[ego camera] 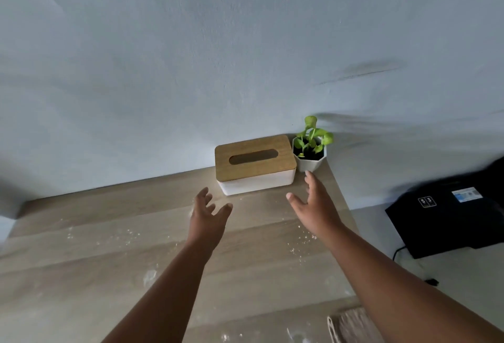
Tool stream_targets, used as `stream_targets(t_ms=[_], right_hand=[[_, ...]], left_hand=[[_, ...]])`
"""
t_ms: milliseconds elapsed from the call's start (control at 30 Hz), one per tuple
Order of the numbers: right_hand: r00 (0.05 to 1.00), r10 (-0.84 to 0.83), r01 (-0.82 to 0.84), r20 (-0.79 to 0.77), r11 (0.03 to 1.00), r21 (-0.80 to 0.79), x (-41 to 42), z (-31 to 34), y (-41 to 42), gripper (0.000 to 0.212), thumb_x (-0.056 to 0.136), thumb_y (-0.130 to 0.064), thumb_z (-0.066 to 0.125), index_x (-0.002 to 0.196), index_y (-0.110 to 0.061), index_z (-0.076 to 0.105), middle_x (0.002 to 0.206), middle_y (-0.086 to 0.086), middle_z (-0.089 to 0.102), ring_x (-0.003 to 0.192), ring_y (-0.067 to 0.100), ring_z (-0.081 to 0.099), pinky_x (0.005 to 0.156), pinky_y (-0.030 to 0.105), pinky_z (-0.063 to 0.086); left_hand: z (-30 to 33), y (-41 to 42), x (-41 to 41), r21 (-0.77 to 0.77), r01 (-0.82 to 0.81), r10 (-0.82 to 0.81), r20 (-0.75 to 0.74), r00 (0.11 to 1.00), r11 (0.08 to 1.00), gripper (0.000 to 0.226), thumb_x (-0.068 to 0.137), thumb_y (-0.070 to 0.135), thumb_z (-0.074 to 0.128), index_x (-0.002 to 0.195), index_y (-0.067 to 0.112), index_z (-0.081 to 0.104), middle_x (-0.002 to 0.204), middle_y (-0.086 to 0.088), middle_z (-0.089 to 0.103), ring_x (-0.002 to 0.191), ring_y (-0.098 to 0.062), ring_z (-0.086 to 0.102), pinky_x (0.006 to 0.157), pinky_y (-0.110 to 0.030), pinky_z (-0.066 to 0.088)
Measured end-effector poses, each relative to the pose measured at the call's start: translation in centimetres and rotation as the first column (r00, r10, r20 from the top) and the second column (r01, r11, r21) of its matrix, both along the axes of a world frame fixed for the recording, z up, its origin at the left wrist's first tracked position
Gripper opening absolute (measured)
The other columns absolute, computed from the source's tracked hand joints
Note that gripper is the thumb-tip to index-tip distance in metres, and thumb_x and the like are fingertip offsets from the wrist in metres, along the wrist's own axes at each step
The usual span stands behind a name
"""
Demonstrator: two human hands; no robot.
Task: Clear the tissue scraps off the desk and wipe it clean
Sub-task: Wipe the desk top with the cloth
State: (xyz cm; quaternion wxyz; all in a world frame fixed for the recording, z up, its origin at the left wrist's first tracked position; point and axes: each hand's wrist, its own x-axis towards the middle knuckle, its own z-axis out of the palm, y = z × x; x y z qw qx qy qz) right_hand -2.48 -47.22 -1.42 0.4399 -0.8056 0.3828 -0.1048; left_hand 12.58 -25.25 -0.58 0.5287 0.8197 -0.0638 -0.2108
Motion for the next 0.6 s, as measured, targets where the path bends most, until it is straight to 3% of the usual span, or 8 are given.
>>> stream_targets(t_ms=[267, 400, 467, 600], right_hand=[[0.996, 0.028, -0.044, -0.086, 0.981, -0.187, -9.8, -1.2, 3.9, 0.052, 0.096, -0.036, 0.067, 0.144, -0.022, 0.052, 0.145, 0.003, 0.054, 0.131, 0.022, 0.056, 0.105, 0.043, 0.050], [0.994, 0.055, -0.083, -0.091, 0.932, -0.353, -16.2, -2.5, 6.5, 0.035, 0.091, -0.021, 0.074, 0.124, -0.011, 0.068, 0.124, 0.010, 0.068, 0.115, 0.031, 0.064, 0.099, 0.046, 0.053], [0.994, 0.058, -0.094, -0.098, 0.900, -0.425, -19.3, -3.4, 7.6, 0.031, 0.085, -0.015, 0.078, 0.115, -0.009, 0.072, 0.117, 0.011, 0.071, 0.109, 0.036, 0.066, 0.095, 0.046, 0.054], [0.972, 0.103, -0.195, -0.211, 0.856, -0.479, -25.2, -4.7, 10.0, 0.033, 0.083, -0.020, 0.079, 0.114, -0.011, 0.073, 0.127, 0.010, 0.069, 0.118, 0.033, 0.063, 0.100, 0.052, 0.051]], left_hand=[[-1.2, 5.3, -7.6, 0.033, 0.062, -0.064, 0.059, 0.996, 0.998, 0.061, 0.092, 0.023, 0.076, 0.145, 0.021, 0.046, 0.140, -0.001, 0.057, 0.125, -0.017, 0.057, 0.106, -0.041, 0.050], [-2.6, 10.2, -12.9, 0.149, 0.111, -0.131, 0.137, 0.982, 0.983, 0.059, 0.090, 0.028, 0.077, 0.142, 0.023, 0.051, 0.130, 0.006, 0.061, 0.116, -0.013, 0.058, 0.096, -0.031, 0.051], [-3.4, 12.6, -15.5, 0.203, 0.114, -0.150, 0.169, 0.974, 0.972, 0.057, 0.089, 0.029, 0.078, 0.140, 0.022, 0.053, 0.127, 0.007, 0.061, 0.115, -0.013, 0.058, 0.094, -0.032, 0.052], [-4.6, 16.8, -21.3, 0.340, 0.106, -0.196, 0.244, 0.950, 0.934, 0.052, 0.087, 0.028, 0.078, 0.135, 0.019, 0.060, 0.127, 0.003, 0.064, 0.117, -0.019, 0.056, 0.100, -0.042, 0.051]])
